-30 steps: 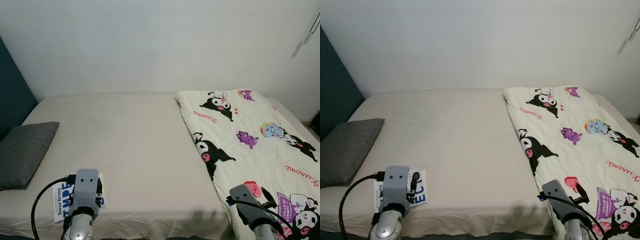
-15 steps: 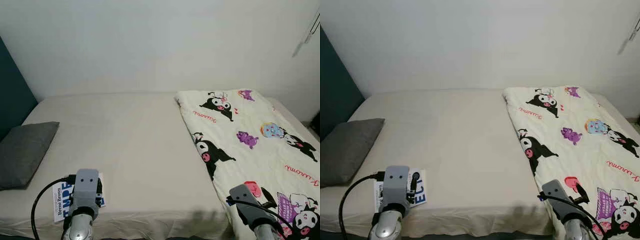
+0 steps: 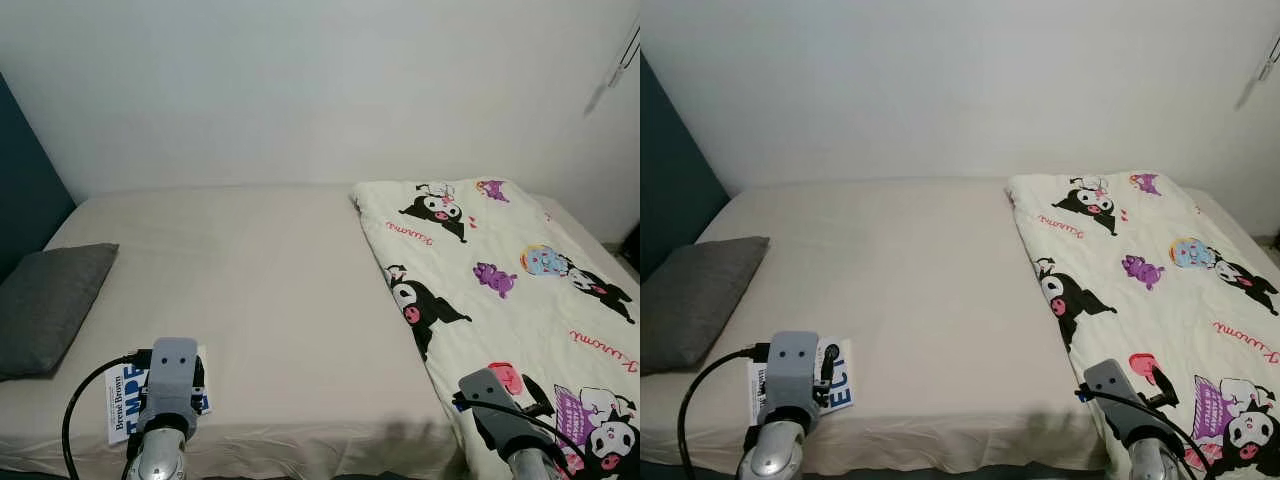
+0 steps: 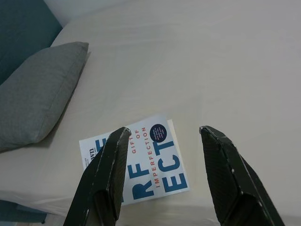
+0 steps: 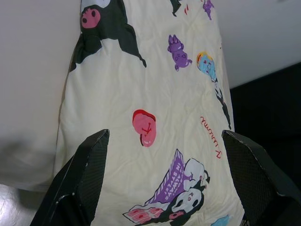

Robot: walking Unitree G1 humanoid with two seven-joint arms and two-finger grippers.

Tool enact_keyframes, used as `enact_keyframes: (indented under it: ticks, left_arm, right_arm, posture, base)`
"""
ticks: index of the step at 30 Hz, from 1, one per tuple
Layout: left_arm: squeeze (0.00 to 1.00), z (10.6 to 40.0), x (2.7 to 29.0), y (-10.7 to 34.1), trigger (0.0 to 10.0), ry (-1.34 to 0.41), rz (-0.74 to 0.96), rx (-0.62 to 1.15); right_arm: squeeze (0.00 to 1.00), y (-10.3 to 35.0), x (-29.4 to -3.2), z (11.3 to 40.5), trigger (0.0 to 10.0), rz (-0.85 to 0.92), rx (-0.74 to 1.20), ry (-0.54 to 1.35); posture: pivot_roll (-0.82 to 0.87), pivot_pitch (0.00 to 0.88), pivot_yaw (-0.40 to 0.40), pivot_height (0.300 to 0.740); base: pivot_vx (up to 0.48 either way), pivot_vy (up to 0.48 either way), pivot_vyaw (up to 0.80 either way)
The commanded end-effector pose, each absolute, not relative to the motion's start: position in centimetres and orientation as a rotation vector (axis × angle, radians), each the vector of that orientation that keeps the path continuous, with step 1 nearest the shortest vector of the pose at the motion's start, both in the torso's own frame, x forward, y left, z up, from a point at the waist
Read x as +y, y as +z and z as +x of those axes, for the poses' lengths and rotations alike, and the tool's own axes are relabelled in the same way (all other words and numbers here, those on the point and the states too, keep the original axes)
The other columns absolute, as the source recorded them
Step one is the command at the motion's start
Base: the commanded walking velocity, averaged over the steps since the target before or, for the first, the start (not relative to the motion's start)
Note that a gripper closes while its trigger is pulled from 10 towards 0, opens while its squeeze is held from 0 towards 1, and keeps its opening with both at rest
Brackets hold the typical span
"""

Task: Clean up the room

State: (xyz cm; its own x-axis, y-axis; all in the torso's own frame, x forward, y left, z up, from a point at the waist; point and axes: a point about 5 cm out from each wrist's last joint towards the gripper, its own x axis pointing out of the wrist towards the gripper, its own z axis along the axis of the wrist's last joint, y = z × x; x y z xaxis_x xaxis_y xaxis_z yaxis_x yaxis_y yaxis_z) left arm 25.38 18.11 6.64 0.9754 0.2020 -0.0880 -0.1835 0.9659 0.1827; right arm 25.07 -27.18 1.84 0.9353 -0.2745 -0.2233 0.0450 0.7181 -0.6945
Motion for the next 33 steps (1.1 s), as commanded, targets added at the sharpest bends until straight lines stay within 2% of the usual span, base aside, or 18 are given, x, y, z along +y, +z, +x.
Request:
enact_keyframes:
  ticks: [1, 33]
  left_arm:
    - [0.00, 25.09, 18.29, 6.12, 10.0, 0.195, 0.185, 0.133]
    - [0.00, 25.18, 18.30, 6.21, 10.0, 0.195, 0.185, 0.130]
  right_arm:
    - [0.00, 1.28, -27.33, 24.50, 10.0, -0.750, 0.350, -0.179]
    - [0.00, 1.21, -27.16, 24.54, 10.0, -0.750, 0.351, -0.178]
  posture:
    - [0.02, 0.139, 0.004, 0.740]
    - [0.03, 0.133, 0.005, 0.740]
  base:
    - [0.000, 0.000, 0.00]
    - [0.000, 0.000, 0.00]
